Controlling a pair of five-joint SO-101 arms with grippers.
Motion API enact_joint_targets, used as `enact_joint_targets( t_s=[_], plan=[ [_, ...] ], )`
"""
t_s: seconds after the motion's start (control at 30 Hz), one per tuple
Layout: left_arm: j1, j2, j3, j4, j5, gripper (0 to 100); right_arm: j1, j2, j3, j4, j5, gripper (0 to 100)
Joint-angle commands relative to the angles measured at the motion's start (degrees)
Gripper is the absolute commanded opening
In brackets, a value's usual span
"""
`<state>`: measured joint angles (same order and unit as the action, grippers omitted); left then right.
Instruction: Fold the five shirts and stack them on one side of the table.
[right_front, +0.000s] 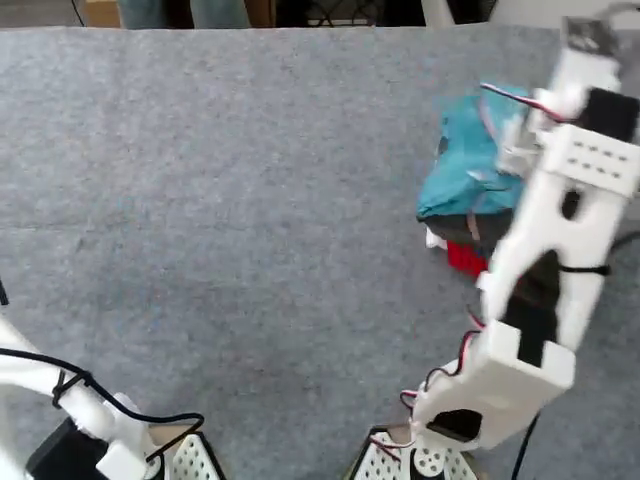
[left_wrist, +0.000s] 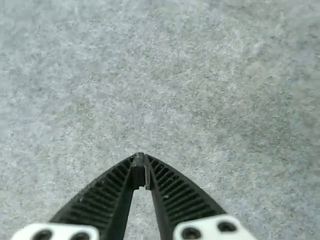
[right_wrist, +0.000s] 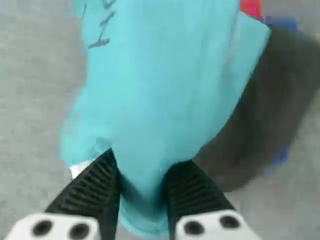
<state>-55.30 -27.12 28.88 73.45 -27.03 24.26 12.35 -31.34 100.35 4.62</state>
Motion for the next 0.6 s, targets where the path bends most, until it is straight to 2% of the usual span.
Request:
enact_joint_targets(
  t_s=[0.0, 0.1, 0.3, 0.37, 0.47, 0.57],
  plan=[
    [2.9, -2.3, -0.4, -0.4, 0.0, 3, 7.6, -3.6, 6.5, -3.3, 4.4, 1.8],
    [5.1, -2.3, -0.2, -0.4, 0.1, 3, 10.9, -3.9, 11.5, -4.3, 7.5, 8.0],
    [9.9, -2.3, -1.2, 3.1, 2.2, 3, 14.2, -4.1, 13.1, -2.8, 11.6, 37.4],
    [12.2, -2.2, -1.2, 4.6, 3.3, 3, 14.9, -4.7, 11.8, -2.8, 12.3, 42.7],
    [16.0, -2.3, -0.9, 4.9, 6.5, 3, 15.4, -6.9, 8.3, -2.7, 12.0, 41.5],
    [20.5, -2.3, -0.7, 4.9, 11.0, 3, 14.9, -10.4, 5.0, -2.6, 11.8, 33.5]
  ],
)
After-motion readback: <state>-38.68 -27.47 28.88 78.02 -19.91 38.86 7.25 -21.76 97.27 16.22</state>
